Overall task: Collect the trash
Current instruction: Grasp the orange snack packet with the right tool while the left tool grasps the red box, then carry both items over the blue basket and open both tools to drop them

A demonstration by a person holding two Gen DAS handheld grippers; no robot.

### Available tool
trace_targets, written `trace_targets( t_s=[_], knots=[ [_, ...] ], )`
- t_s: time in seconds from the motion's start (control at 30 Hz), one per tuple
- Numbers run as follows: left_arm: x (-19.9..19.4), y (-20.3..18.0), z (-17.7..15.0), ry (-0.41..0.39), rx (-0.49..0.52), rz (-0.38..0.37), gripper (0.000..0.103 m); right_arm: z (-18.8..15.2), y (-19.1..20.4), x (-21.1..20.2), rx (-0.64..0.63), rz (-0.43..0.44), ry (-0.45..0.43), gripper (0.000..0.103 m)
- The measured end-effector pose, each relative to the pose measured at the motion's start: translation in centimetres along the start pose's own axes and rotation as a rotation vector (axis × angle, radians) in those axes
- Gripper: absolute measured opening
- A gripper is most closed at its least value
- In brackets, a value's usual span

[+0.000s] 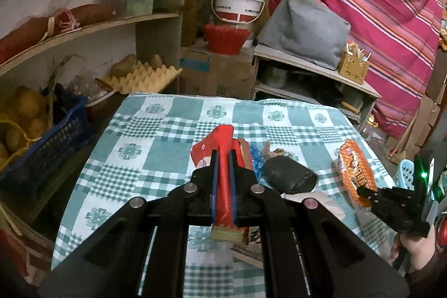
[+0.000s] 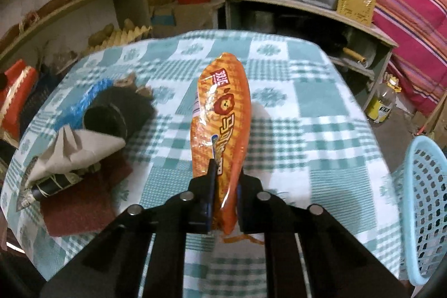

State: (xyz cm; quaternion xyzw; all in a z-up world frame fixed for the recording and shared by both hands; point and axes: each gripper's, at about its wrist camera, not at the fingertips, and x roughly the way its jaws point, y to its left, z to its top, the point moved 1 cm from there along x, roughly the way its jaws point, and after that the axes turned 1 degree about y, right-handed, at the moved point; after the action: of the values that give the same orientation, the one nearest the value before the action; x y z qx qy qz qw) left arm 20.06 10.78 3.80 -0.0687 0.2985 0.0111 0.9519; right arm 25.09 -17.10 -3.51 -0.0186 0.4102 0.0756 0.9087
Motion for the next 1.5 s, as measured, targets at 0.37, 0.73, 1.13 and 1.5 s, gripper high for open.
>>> trace_targets(
  t_s=[0.37, 0.73, 1.13, 1.5],
  knots=[
    [0.6, -2.1, 0.1, -0.001, 0.027, -0.022, 0.006, -0.5, -1.2, -0.9, -0.012, 0.002, -0.018, 0.033],
    [0.9, -1.6, -0.2, 0.009, 0.019, -0.022, 0.006, -1.5, -0.4, 2.4, -0.041, -0.072, 0.075, 0.071],
    [0.4, -4.3, 0.3, -0.014, 0.022, -0.072, 0.006, -1.3, -3.7, 0.8, 0.037, -0.010, 0.054, 0.019],
    [0.7, -14.3, 0.9, -0.030, 0.110, -0.201, 0.006, -0.4, -11.0, -7.9, 0.034, -0.174, -0.123, 0.015]
  ],
)
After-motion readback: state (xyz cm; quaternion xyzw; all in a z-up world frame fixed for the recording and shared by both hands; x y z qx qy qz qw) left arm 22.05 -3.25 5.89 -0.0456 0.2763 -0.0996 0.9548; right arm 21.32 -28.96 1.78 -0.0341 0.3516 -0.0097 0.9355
